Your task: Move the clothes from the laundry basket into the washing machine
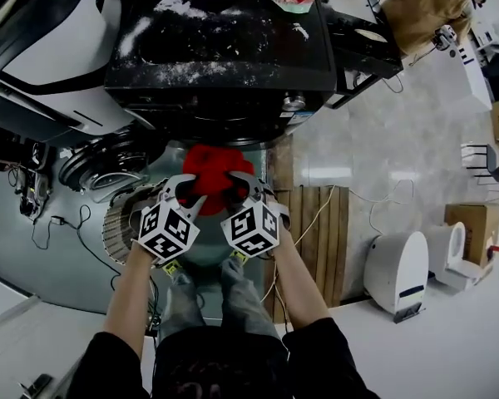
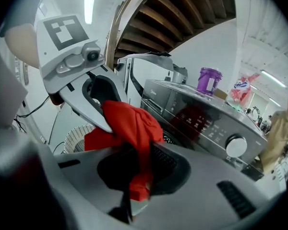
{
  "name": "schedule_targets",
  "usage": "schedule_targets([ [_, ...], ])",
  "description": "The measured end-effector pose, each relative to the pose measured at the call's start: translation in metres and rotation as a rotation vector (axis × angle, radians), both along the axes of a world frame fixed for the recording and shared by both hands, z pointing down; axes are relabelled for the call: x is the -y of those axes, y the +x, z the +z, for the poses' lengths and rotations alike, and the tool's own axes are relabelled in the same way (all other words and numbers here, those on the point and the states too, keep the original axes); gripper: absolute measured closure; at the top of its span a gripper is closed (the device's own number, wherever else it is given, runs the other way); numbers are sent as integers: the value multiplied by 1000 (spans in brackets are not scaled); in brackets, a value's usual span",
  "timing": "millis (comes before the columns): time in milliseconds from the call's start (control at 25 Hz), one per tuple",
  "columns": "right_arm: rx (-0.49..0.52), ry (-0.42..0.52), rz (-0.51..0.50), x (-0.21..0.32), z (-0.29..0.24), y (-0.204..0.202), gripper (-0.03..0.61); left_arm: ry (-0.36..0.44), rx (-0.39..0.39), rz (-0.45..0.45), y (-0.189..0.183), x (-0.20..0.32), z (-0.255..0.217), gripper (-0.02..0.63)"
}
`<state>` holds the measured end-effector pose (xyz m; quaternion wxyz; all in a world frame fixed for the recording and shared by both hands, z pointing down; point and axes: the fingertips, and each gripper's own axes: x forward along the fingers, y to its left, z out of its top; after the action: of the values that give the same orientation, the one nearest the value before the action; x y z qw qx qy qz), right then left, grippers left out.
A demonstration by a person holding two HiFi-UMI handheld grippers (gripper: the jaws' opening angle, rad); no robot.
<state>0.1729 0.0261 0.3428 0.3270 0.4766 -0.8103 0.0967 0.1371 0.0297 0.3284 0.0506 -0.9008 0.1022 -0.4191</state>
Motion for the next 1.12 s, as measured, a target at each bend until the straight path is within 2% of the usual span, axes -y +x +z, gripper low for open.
schedule_targets([
  [160,37,-4,16,8,4,25,537,9,27,1,25,8,3,508],
  [360,49,-20,40,22,11,40,537,-13,26,0,40,22,10,508],
  [760,11,-34,78,61,33,40,537,-3,-6,38,39,61,31,508],
  [1120,-5,-47,121,71,49,40,537,5,-40,85,39,72,49,508],
])
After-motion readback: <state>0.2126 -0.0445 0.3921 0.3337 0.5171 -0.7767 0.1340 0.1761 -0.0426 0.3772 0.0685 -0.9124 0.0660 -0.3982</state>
